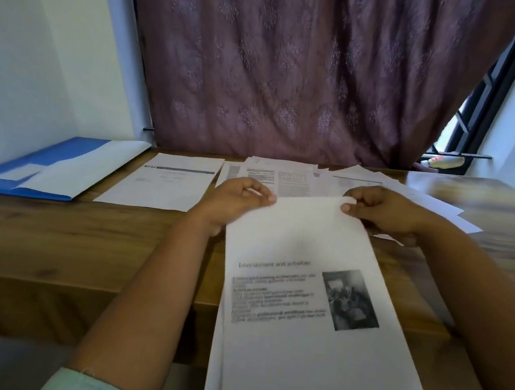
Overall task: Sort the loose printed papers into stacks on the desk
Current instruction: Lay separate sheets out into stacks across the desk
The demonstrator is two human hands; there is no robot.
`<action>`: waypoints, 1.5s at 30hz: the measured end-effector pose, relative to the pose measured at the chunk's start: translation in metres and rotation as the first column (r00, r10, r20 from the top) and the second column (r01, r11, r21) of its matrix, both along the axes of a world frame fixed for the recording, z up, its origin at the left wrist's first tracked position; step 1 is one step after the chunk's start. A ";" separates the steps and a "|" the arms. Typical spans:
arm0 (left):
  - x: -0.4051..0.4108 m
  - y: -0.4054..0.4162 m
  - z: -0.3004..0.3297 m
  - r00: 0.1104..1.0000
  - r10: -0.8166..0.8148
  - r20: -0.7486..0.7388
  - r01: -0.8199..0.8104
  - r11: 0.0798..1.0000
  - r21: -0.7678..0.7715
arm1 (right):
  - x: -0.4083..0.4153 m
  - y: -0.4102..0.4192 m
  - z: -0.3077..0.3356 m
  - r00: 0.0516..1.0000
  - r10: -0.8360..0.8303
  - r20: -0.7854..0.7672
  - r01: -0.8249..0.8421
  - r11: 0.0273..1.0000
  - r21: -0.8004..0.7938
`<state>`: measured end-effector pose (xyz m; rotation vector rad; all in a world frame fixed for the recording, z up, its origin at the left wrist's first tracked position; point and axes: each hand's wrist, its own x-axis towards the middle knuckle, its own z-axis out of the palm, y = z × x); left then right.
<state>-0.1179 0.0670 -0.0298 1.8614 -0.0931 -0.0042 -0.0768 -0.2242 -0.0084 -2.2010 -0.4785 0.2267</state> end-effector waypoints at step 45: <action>-0.019 0.106 -0.006 0.869 0.422 0.259 -0.489 0.642 0.591 | 0.025 0.057 0.044 0.999 0.047 -0.013 -0.045 0.993 0.112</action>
